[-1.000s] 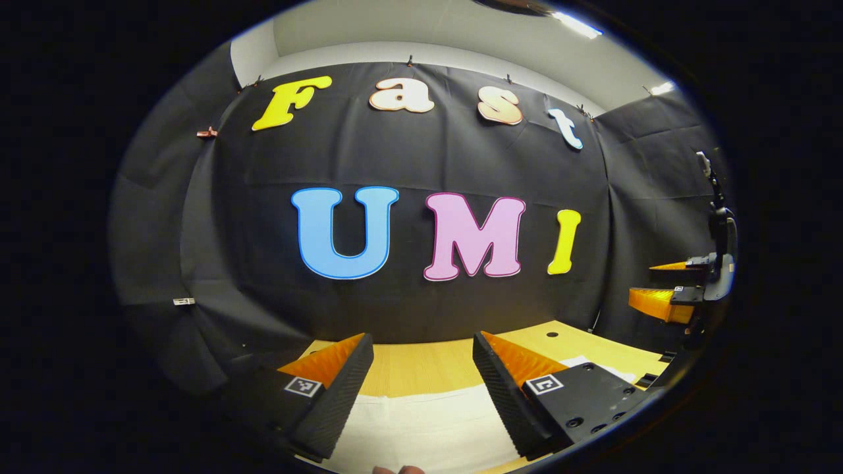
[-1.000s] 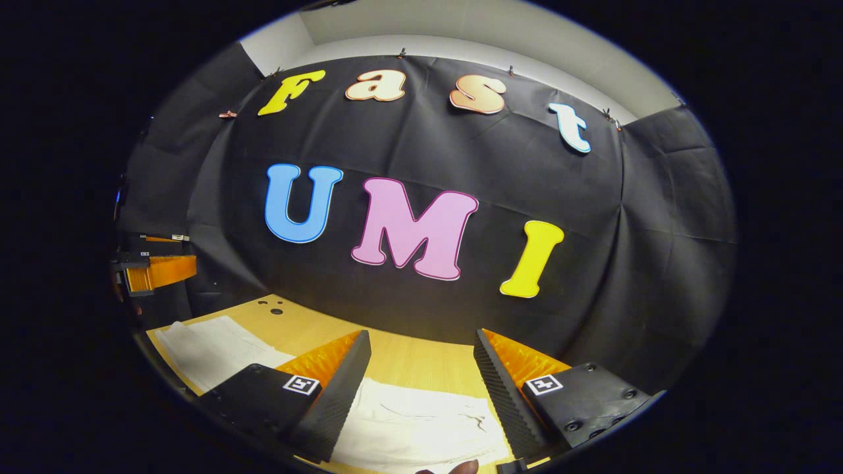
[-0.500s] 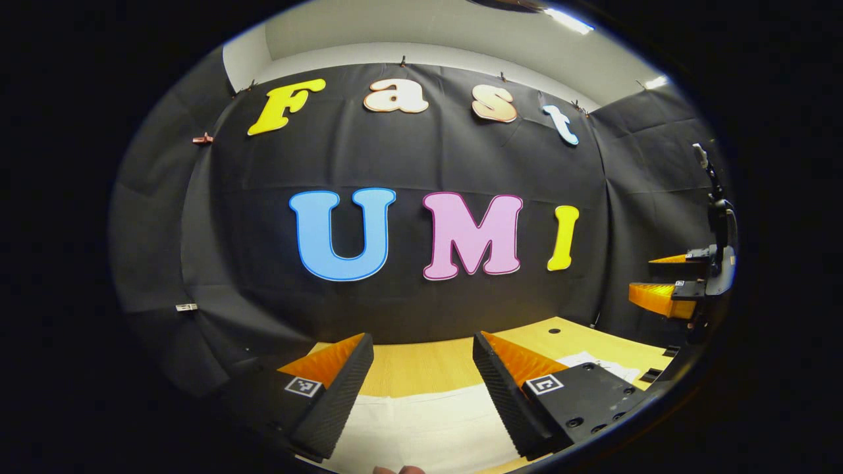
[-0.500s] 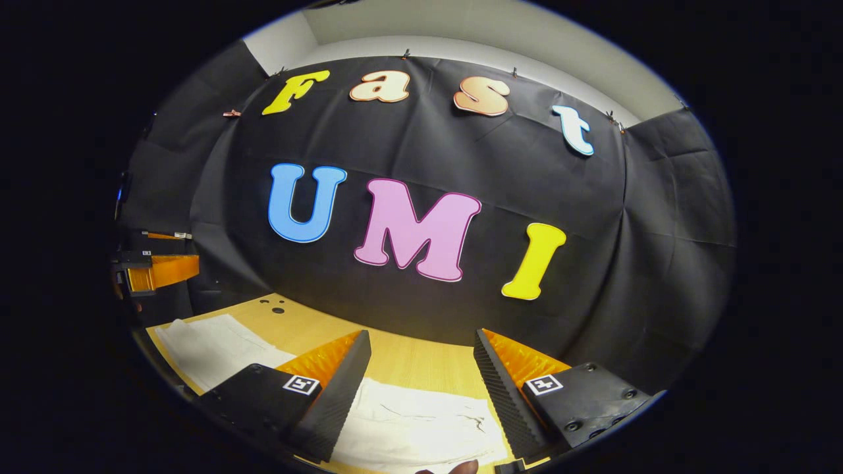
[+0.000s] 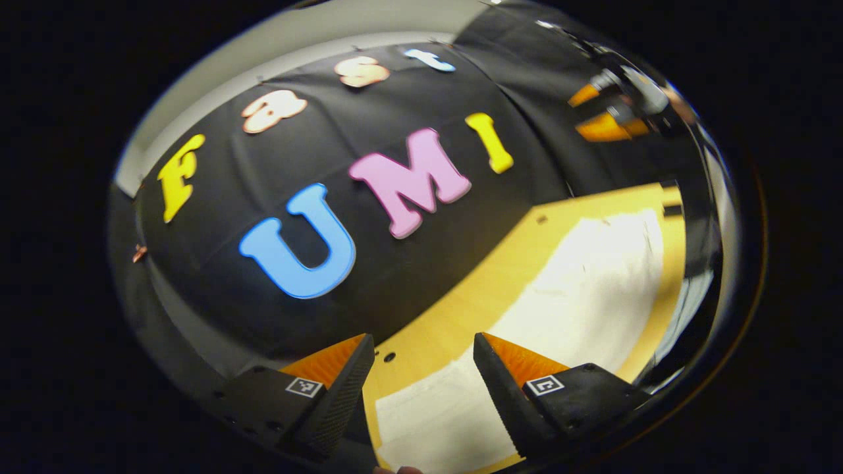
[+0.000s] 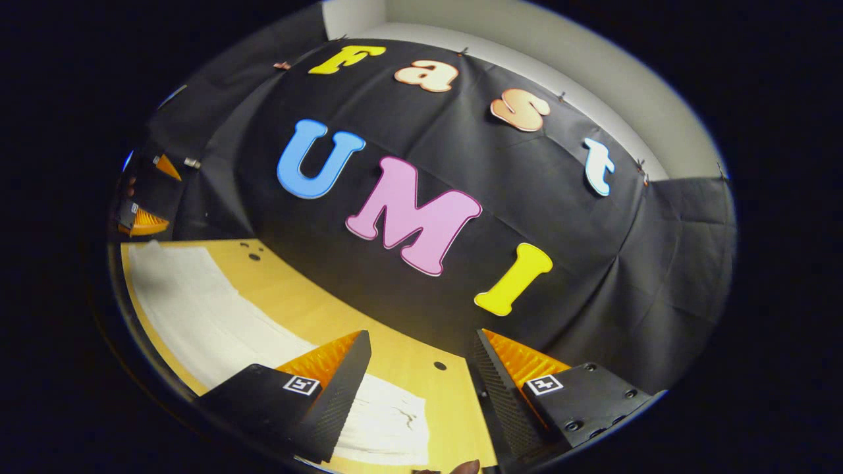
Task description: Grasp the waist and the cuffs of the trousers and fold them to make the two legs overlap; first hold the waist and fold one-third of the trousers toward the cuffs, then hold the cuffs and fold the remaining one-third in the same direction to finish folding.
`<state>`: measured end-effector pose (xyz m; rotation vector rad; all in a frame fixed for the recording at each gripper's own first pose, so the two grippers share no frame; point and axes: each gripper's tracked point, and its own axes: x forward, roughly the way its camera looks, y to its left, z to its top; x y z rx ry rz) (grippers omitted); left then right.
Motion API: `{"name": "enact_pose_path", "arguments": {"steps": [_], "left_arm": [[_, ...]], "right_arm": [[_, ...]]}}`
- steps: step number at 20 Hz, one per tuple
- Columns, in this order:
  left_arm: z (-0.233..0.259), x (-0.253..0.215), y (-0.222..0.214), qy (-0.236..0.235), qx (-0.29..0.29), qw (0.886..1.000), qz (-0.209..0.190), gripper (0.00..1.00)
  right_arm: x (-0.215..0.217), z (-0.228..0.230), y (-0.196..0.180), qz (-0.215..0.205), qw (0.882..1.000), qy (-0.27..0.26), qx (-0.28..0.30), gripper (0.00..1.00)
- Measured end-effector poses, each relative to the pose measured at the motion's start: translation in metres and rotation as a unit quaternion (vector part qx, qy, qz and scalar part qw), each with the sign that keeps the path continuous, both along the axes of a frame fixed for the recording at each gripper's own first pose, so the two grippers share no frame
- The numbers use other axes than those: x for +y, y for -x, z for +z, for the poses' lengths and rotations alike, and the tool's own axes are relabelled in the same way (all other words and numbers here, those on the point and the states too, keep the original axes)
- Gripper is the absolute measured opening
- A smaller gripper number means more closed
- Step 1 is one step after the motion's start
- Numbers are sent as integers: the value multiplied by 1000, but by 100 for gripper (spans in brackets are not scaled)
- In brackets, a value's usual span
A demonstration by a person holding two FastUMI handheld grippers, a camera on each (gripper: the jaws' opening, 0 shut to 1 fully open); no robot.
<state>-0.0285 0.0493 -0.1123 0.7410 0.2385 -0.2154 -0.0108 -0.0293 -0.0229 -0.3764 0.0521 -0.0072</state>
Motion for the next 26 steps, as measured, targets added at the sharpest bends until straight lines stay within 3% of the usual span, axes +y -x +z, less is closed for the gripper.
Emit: {"name": "enact_pose_path", "arguments": {"steps": [3,7,14,23,25,26], "left_arm": [[-66,30,23,-65,77,995,-19,95],[-127,60,48,-128,151,979,-40,96],[-222,100,85,-199,270,939,-74,96],[-245,133,41,-327,267,905,-57,93],[-250,140,24,-339,274,899,-46,89],[-255,143,18,-335,282,898,-40,82]], "right_arm": [[-14,-31,10,12,995,84,44,97],[-19,-80,32,32,984,146,97,97],[-24,-140,57,40,967,192,161,97],[-40,-183,71,54,952,224,200,97],[-37,-193,71,66,948,237,201,97],[-37,-199,71,75,945,245,203,97]]}}
